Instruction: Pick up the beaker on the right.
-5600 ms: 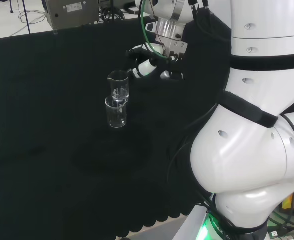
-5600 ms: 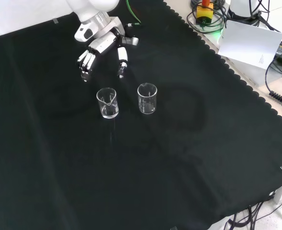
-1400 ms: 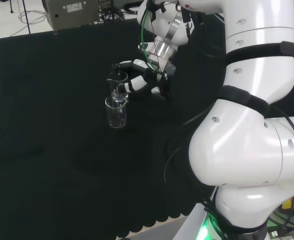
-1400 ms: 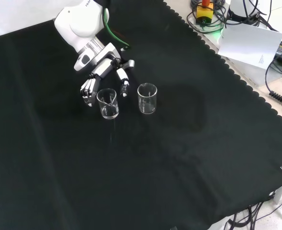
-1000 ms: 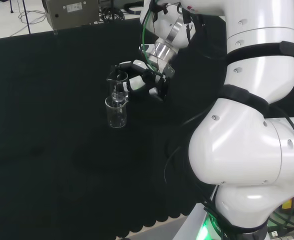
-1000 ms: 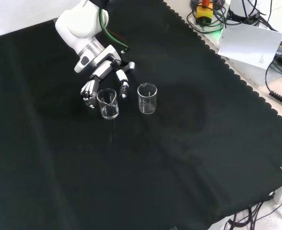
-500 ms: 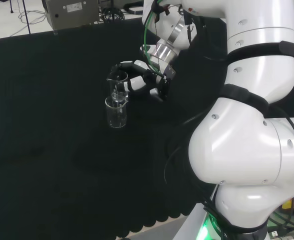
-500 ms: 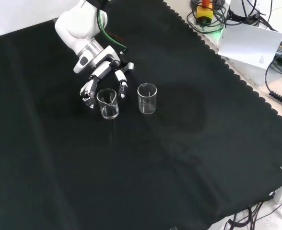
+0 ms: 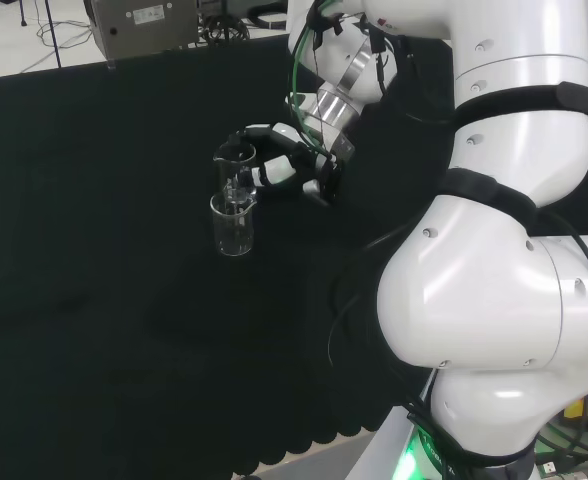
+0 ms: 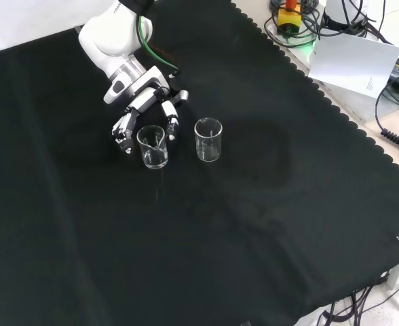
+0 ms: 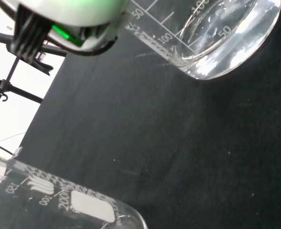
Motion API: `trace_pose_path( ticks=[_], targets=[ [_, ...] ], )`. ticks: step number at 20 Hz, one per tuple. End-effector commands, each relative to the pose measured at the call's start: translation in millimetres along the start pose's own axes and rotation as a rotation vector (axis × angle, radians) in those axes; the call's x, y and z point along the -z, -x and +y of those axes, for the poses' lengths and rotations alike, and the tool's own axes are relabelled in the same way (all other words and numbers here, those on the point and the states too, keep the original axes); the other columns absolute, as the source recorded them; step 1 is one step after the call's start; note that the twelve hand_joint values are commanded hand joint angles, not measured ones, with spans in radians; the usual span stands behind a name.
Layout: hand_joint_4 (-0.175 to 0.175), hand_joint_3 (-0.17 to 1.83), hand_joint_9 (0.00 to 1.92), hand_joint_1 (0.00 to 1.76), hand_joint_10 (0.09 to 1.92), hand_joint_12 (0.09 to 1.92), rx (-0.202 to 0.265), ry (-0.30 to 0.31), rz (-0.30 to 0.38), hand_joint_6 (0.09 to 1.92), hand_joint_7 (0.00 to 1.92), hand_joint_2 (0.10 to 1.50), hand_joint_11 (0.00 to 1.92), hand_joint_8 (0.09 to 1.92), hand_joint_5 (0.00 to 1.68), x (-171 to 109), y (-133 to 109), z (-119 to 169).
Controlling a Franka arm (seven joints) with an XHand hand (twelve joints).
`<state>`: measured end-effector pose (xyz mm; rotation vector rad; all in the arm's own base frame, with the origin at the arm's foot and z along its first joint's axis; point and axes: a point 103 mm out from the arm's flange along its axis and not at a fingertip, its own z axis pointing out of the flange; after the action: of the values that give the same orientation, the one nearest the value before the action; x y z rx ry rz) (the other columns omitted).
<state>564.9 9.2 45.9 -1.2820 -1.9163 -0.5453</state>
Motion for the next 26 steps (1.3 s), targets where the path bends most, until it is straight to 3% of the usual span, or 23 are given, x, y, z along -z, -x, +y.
trace_pose_path(
  ticks=[1,14,26],
  targets=[
    [-0.036,0.63,0.49,0.96,0.62,1.40,0.012,-0.010,0.006,0.59,0.34,0.50,0.10,0.73,0.38,-5.1,-5.5,2.6],
    [-0.037,0.64,0.51,0.94,0.63,1.40,-0.003,0.005,0.053,0.60,0.34,0.50,0.11,0.73,0.38,-16.1,-11.6,10.0],
    [-0.019,0.64,0.61,0.99,0.60,1.36,-0.037,0.017,0.070,0.88,0.43,0.56,0.21,0.73,0.60,-15.2,-7.9,11.7]
  ],
)
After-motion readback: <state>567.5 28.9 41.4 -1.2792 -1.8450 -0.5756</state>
